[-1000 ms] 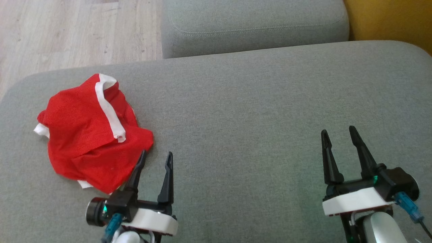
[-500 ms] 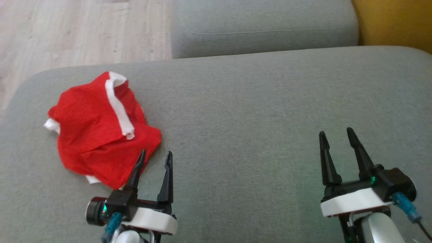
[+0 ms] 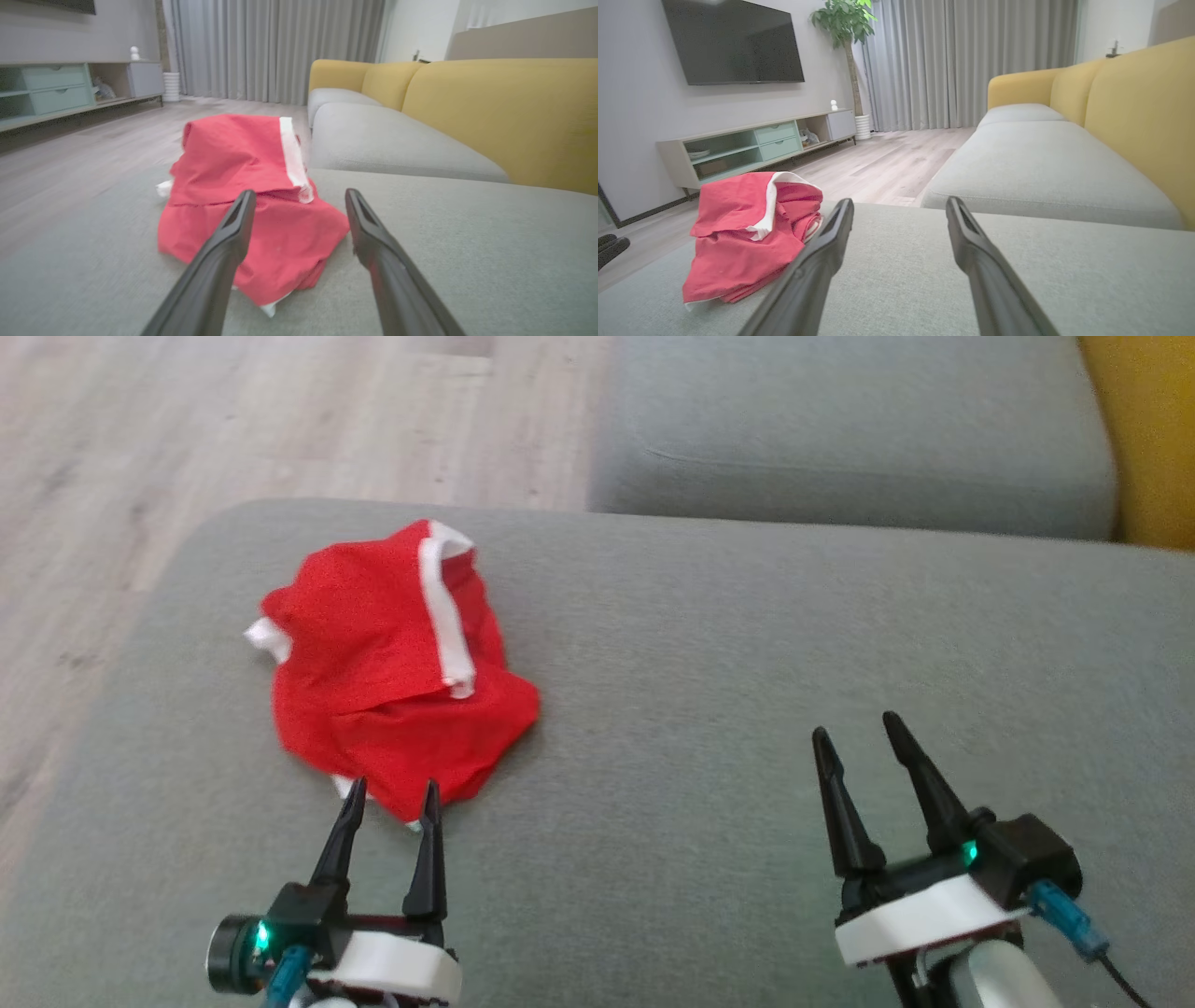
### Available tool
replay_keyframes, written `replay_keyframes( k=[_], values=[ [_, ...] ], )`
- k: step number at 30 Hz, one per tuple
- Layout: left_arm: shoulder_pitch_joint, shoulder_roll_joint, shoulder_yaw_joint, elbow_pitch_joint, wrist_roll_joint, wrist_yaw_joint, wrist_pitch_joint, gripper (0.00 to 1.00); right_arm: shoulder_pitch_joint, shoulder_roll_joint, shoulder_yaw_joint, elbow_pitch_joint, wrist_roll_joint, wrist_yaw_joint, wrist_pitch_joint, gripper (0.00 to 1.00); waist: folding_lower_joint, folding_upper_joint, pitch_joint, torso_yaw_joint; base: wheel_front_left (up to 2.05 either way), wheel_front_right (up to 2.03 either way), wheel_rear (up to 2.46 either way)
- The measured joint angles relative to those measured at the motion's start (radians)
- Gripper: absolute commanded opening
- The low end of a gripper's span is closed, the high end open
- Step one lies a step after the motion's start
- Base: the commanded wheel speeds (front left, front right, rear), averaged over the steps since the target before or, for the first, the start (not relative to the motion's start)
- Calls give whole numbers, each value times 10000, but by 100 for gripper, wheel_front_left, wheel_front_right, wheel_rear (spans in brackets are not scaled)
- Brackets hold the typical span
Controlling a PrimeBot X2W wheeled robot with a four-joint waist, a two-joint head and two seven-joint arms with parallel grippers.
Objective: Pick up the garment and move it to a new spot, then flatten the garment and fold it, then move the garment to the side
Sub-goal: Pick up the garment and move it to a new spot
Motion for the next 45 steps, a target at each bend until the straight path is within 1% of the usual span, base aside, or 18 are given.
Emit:
replay_keyframes(
  k=[9,16,21,24,26,28,31,34,37,40,43,45],
  values=[
    [201,19,102,36,117,-58,0,100,286,-4,441,88,328,0,0,100,0,0,-305,920,0,0,0],
    [351,15,132,35,190,-59,0,100,383,-2,696,105,407,0,0,100,-1,0,-427,1318,0,0,0],
    [341,54,224,35,203,-73,0,100,380,-2,828,109,407,0,0,100,0,0,-311,1322,0,0,0],
    [214,226,211,169,305,-267,4,100,370,-2,832,111,405,0,0,100,0,0,-174,1197,0,0,0],
    [-132,458,186,278,385,-454,142,100,351,-4,813,109,403,0,0,100,0,0,-21,1085,0,0,0],
    [-784,752,115,407,481,-721,543,100,306,-4,757,100,393,0,0,100,0,0,181,958,0,0,0],
    [-2226,1223,67,665,579,-1091,1379,100,124,-8,627,96,299,0,0,100,1,0,556,727,0,0,0],
    [-3750,1634,77,1152,583,-1333,2403,100,-212,-17,533,67,219,0,0,100,2,0,983,471,0,0,0],
    [-4940,2040,69,1845,570,-1469,3511,100,-514,-25,443,21,211,0,0,100,3,0,1413,198,0,0,0],
    [-5621,2322,67,2546,510,-1521,4314,100,-713,-33,416,-12,211,0,0,100,3,0,1791,-96,0,0,0],
    [-5943,2508,42,3246,531,-1549,4813,100,-809,-35,353,-25,169,0,0,100,3,0,2076,-381,0,0,0],
    [-6054,2575,44,3630,554,-1521,4957,100,-878,-36,318,-23,136,0,0,100,3,0,2216,-541,0,0,0]
  ],
)
